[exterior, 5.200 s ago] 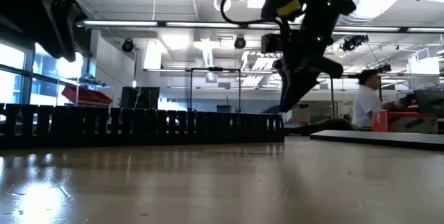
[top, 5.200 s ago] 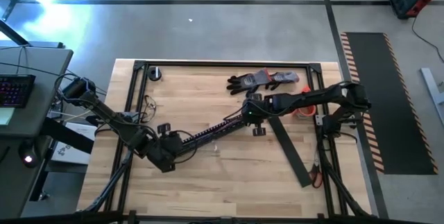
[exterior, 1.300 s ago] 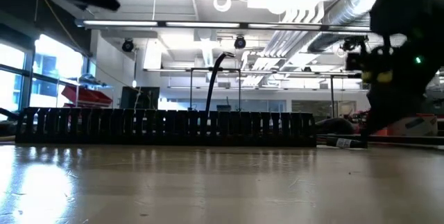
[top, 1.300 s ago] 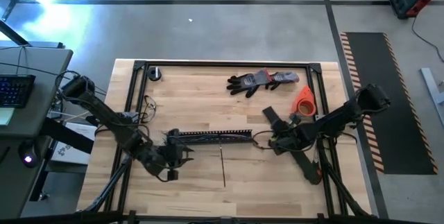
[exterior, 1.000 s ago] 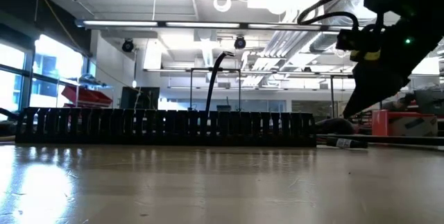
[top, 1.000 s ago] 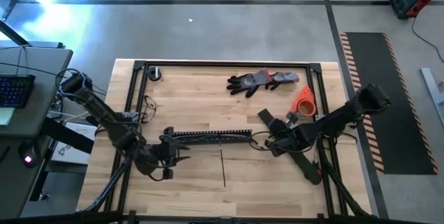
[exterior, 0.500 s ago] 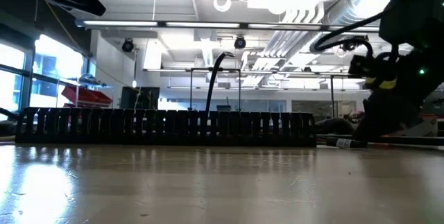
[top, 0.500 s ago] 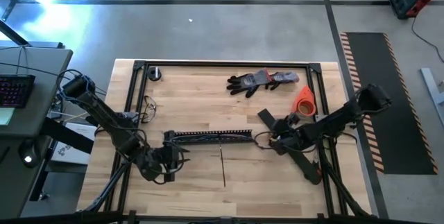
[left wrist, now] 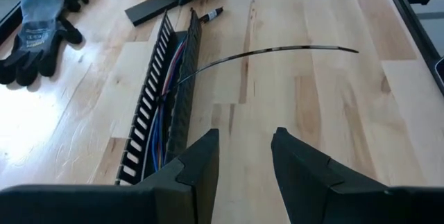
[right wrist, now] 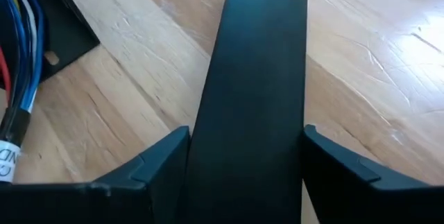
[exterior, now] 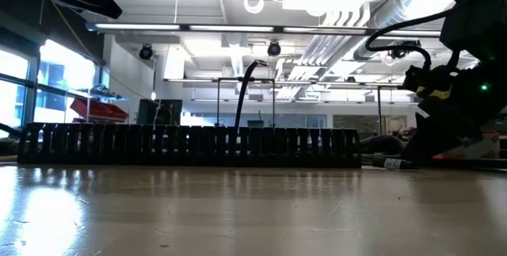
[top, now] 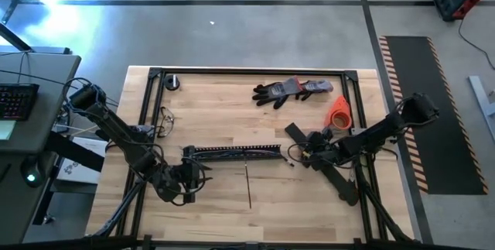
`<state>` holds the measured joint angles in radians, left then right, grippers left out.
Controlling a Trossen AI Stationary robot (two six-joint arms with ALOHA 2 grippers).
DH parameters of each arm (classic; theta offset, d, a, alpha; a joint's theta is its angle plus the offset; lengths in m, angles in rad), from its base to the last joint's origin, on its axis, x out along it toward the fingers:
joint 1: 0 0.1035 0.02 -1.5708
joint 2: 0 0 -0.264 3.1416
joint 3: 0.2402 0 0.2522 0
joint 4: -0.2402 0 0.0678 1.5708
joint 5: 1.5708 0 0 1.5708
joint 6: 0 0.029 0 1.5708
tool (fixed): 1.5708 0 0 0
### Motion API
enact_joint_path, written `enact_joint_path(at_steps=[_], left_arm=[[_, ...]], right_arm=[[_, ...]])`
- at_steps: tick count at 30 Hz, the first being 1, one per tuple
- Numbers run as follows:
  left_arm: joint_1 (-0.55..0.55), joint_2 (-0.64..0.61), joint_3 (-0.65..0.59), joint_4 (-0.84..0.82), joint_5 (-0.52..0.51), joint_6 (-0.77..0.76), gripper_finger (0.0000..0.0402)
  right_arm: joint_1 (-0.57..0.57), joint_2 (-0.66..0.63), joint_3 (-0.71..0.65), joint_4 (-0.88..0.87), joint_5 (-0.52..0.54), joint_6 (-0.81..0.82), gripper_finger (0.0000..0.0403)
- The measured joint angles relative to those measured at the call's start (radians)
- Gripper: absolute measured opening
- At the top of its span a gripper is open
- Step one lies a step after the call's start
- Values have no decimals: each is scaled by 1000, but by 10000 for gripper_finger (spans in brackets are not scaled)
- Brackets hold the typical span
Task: Ziptie cables
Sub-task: Close the black cable with the black cable duct cover
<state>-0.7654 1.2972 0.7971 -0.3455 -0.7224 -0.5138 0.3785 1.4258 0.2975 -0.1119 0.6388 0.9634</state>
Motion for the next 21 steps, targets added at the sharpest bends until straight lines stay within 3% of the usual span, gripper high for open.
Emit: enact_joint_path(at_steps=[7,14,15,17,21], left_arm=[[-8,0,0,10,0,-9,115],[-8,-5,0,9,-18,-7,115],[-8,-5,0,8,-20,-7,115],[-7,-5,0,7,-20,-7,115],[-7,-6,0,7,-20,-7,115]], right_arm=[[6,3,37,-34,-3,-31,219],[-5,-31,136,-49,-41,-172,215],[-8,-34,149,-49,-42,-201,200],[-13,-38,168,-65,-44,-246,122],[-39,-44,224,-52,-25,-311,69]])
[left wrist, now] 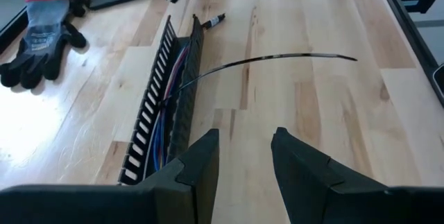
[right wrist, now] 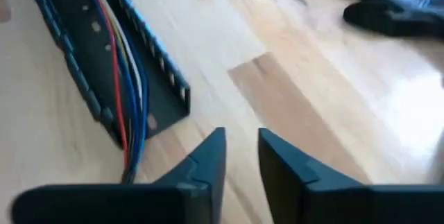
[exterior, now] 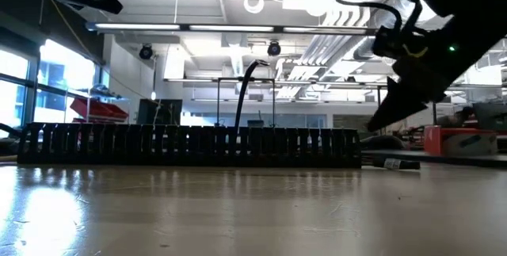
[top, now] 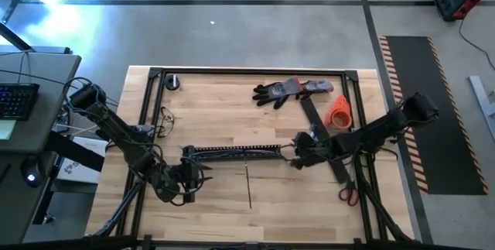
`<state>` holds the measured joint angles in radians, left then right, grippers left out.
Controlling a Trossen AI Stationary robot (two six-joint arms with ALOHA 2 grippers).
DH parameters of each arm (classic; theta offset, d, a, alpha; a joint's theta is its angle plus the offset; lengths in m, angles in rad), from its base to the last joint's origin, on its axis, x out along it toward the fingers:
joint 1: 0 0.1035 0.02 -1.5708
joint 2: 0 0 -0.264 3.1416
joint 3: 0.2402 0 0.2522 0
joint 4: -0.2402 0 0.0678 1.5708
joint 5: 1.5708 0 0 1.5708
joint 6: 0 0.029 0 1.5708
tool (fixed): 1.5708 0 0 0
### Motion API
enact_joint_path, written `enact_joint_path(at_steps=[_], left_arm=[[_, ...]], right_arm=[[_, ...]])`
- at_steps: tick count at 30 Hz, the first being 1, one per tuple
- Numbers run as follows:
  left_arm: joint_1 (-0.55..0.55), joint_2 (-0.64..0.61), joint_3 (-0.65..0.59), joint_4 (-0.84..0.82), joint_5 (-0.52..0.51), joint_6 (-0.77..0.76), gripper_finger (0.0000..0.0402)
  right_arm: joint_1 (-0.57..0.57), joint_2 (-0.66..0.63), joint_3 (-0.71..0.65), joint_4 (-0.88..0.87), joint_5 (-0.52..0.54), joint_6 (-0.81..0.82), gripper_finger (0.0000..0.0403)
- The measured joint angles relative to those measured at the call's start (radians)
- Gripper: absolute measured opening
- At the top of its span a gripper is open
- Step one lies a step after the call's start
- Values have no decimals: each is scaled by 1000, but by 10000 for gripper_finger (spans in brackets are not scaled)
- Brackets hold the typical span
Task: Ziptie cables
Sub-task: Close the black cable with the black cable duct cover
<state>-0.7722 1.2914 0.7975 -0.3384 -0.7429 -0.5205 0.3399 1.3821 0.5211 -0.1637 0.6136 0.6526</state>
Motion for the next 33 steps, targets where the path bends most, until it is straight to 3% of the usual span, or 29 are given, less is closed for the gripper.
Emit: enact_joint_path(at_steps=[5,9,13,18,23,26,30,33], left_arm=[[0,0,0,-4,0,0,115],[-1,0,0,-5,0,-7,115],[-2,0,0,-5,4,-10,115],[-2,0,1,-5,5,-10,115],[-2,0,1,-5,4,-3,115],[-1,0,1,-4,0,1,115],[-1,0,1,-1,0,0,115],[-1,0,1,1,0,0,115]], right_arm=[[-28,-5,36,-38,34,-44,23],[-33,-20,77,-179,65,13,33],[-27,-55,113,-400,21,152,96],[29,-109,75,-585,-43,316,215],[131,-146,10,-698,-5,542,312],[180,-149,-45,-687,26,649,338],[225,-147,-131,-681,27,792,345],[246,-147,-194,-558,42,816,345]])
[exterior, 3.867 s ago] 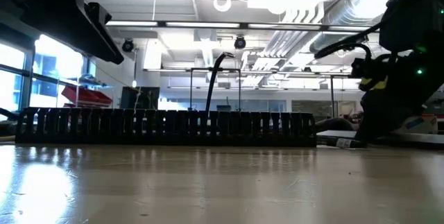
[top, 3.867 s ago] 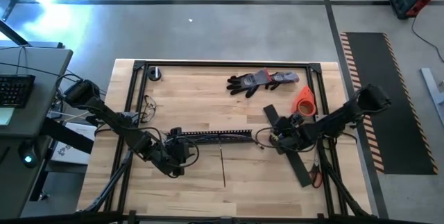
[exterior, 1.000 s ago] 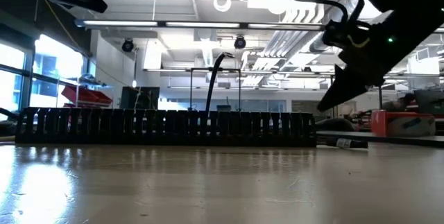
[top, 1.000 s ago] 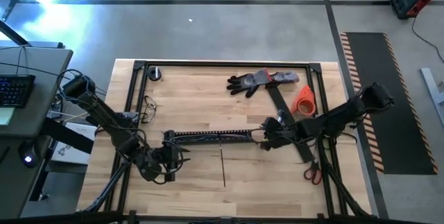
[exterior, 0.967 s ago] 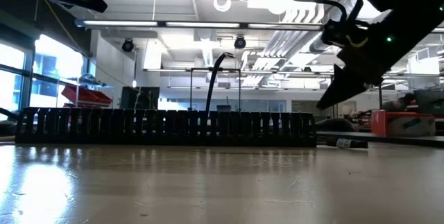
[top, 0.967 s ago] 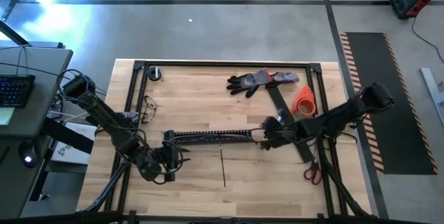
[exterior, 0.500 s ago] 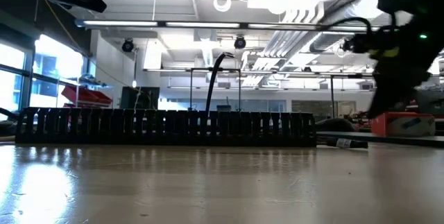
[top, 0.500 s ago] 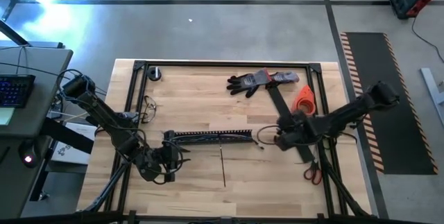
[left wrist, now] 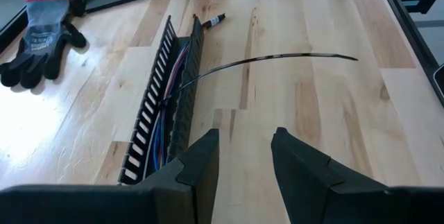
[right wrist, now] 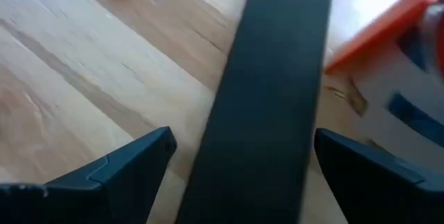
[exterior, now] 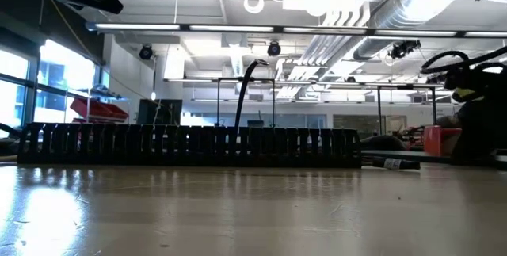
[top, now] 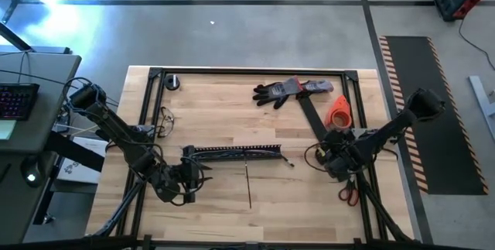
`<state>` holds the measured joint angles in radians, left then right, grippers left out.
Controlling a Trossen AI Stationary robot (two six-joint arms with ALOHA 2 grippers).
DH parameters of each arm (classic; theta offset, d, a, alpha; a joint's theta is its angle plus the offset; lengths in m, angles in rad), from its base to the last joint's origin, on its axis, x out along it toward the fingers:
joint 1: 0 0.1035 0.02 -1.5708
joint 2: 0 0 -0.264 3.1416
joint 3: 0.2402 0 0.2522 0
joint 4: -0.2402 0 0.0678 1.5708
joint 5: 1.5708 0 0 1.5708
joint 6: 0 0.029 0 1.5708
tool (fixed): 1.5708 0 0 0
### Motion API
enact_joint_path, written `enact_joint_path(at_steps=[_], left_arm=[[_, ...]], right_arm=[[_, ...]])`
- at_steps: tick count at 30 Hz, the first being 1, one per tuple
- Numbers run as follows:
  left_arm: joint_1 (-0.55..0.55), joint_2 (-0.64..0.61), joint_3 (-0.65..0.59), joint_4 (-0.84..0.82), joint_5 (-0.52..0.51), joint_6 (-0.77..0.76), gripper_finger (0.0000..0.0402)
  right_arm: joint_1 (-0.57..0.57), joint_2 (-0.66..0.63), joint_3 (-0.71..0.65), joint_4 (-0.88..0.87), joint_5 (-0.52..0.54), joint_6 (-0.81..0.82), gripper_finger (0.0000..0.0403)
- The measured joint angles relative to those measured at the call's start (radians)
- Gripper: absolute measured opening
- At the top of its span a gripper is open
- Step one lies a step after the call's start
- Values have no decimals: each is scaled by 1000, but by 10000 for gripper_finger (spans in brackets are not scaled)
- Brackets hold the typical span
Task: Ziptie cables
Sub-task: Close the black cable with the black cable duct cover
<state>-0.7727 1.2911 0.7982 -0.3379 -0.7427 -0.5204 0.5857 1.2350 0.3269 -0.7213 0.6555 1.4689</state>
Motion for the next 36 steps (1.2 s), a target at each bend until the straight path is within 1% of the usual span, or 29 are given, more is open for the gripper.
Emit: enact_joint_path(at_steps=[3,5,7,13,19,22,26,28,30,33,36], left_arm=[[0,0,0,1,0,0,115],[0,0,0,2,0,-1,115],[0,0,0,6,-1,-2,115],[0,1,0,8,-1,-10,115],[-1,2,0,13,1,-10,115],[-2,2,0,15,4,-10,115],[-7,2,0,15,4,-10,115],[-7,2,0,19,4,-10,115],[-7,2,0,23,4,-10,115],[-6,2,0,24,-3,-3,115],[-5,2,0,25,-7,-2,115]], right_arm=[[0,-3,-62,140,19,-7,339],[0,0,-92,211,27,2,324],[0,-1,-107,239,34,-3,303],[-1,2,-107,279,30,-40,218],[-1,7,-112,327,41,-69,215],[-1,8,-115,397,67,-104,215],[-1,9,-115,490,68,-145,212],[-1,9,-115,541,76,-161,199],[1,9,-112,586,61,-196,172],[0,10,-115,633,71,-257,151],[0,10,-114,634,82,-287,131]])
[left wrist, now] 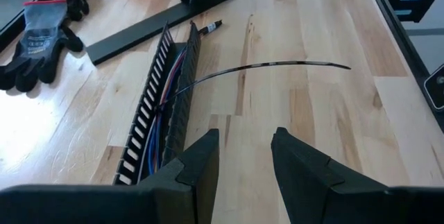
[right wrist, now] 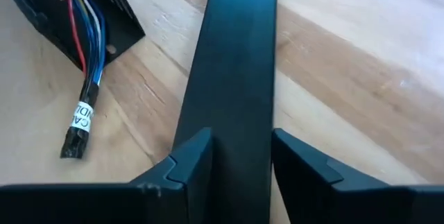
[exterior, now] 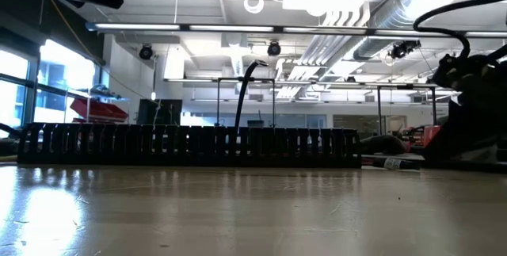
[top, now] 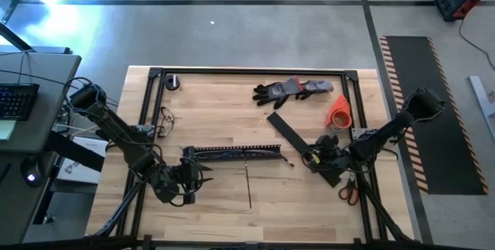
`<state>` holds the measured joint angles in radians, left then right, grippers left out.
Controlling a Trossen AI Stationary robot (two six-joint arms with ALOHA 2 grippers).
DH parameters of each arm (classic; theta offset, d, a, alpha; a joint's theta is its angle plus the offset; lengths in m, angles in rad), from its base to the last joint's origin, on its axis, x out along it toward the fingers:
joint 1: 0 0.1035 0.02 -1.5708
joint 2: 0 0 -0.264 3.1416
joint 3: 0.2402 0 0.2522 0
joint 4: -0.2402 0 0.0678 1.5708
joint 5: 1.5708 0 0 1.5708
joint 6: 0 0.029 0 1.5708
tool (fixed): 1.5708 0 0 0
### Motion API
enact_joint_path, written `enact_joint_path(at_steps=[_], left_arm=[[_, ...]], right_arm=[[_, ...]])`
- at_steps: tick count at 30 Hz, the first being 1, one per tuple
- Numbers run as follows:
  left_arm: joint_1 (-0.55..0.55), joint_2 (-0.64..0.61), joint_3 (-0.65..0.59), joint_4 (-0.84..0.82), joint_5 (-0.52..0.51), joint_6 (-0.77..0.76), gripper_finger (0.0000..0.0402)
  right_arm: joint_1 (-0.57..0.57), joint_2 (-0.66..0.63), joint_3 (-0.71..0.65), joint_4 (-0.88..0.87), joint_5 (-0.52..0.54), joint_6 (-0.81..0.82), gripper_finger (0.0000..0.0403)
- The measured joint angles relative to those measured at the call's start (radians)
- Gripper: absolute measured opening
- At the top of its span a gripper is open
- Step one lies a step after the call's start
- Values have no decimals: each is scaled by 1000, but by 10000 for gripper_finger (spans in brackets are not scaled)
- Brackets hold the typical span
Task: Ziptie cables
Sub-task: Close the black cable with the black cable duct cover
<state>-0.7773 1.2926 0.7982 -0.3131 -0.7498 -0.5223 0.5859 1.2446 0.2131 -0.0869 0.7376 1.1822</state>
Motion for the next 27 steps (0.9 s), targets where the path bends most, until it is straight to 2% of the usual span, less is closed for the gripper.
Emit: enact_joint_path(at_steps=[4,9,12,16,21,24,27], left_arm=[[7,0,0,4,0,1,115],[23,0,0,4,6,3,115],[34,0,0,4,7,3,115],[51,0,0,4,7,4,115],[76,0,0,4,3,10,115],[102,0,0,5,3,35,115],[139,0,0,4,5,73,115]], right_arm=[[-6,-14,0,-1,37,-68,127],[-27,-64,8,18,74,-227,148],[-49,-87,45,29,40,-346,186],[-78,-74,71,95,28,-491,265],[-148,1,72,107,29,-510,353],[-183,70,72,126,32,-495,378],[-206,155,72,170,-5,-484,383]])
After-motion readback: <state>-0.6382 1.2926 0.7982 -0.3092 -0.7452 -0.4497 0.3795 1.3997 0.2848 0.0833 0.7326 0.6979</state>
